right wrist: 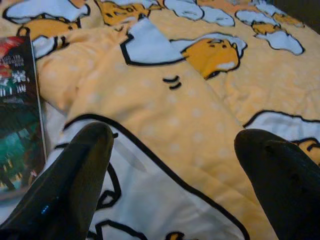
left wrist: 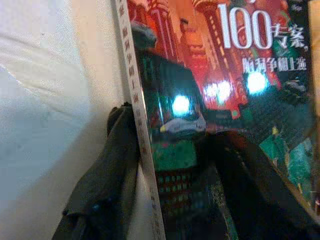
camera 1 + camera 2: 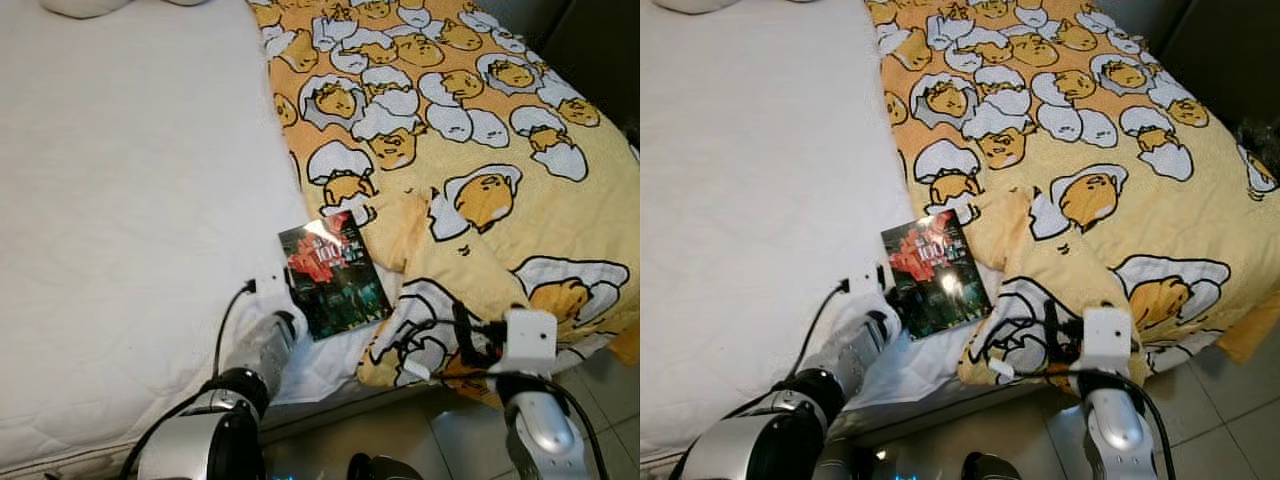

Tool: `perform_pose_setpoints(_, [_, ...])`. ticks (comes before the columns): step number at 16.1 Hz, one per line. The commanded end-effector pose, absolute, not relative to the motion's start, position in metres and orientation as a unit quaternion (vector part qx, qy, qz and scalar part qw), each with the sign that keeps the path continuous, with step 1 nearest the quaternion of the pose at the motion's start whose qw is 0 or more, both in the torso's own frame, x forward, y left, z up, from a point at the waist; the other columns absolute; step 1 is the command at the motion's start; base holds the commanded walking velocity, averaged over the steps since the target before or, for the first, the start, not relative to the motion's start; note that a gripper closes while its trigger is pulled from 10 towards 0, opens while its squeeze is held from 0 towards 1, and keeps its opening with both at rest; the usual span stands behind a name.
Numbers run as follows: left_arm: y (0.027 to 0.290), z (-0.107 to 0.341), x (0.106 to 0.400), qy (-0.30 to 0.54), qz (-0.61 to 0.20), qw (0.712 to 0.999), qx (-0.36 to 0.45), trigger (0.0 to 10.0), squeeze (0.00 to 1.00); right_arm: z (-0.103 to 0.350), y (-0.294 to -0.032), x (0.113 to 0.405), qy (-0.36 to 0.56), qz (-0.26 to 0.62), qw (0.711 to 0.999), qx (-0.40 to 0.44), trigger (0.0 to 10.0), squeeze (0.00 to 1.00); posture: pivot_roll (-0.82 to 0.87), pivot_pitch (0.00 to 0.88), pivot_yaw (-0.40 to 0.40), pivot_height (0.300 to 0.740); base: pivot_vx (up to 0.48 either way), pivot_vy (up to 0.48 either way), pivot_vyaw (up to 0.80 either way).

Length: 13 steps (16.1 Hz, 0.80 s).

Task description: Clean up the room

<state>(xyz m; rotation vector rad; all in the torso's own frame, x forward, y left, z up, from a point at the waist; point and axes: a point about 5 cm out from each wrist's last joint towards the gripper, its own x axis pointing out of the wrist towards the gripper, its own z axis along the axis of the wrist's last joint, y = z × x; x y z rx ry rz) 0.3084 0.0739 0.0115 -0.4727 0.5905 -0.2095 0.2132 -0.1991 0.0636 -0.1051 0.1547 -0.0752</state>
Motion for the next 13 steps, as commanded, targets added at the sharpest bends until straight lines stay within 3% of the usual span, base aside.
perform_pose_setpoints(1, [0.037, -0.001, 0.286, 0.336, -0.163, 0.896, -0.241, 0.0, 0.0, 0.059, -0.2, 0.211, 0.091, -0.042, 0.994, -0.055, 10.0, 0.0, -0.16, 0.126, -0.075, 0.74, 0.0, 0.0, 0.0])
perform_pose_setpoints(4, [0.03, 0.003, 0.287, 0.324, -0.186, 0.894, -0.247, 0.0, 0.0, 0.058, -0.197, 0.216, 0.085, -0.042, 0.994, -0.049, 10.0, 0.0, -0.15, 0.113, -0.065, 0.74, 0.0, 0.0, 0.0])
perform_pose_setpoints(7, [0.035, 0.015, 0.299, 0.287, -0.195, 0.912, -0.219, 0.0, 0.0, 0.06, -0.194, 0.227, 0.07, -0.044, 0.996, -0.039, 10.0, 0.0, -0.12, 0.073, -0.042, 0.74, 0.0, 0.0, 0.0])
perform_pose_setpoints(10, [0.072, 0.06, 0.336, 0.138, -0.176, 0.959, -0.175, 0.0, 0.0, 0.069, -0.193, 0.256, 0.038, -0.054, 0.998, -0.026, 10.0, 0.0, -0.05, 0.0, -0.016, 0.74, 0.0, 0.0, 0.0])
perform_pose_setpoints(13, [0.1, 0.086, 0.345, 0.066, -0.146, 0.974, -0.163, 0.0, 0.0, 0.071, -0.191, 0.272, 0.028, -0.053, 0.998, -0.018, 10.0, 0.0, 0.02, 0.0, -0.012, 0.74, 0.0, 0.0, 0.0])
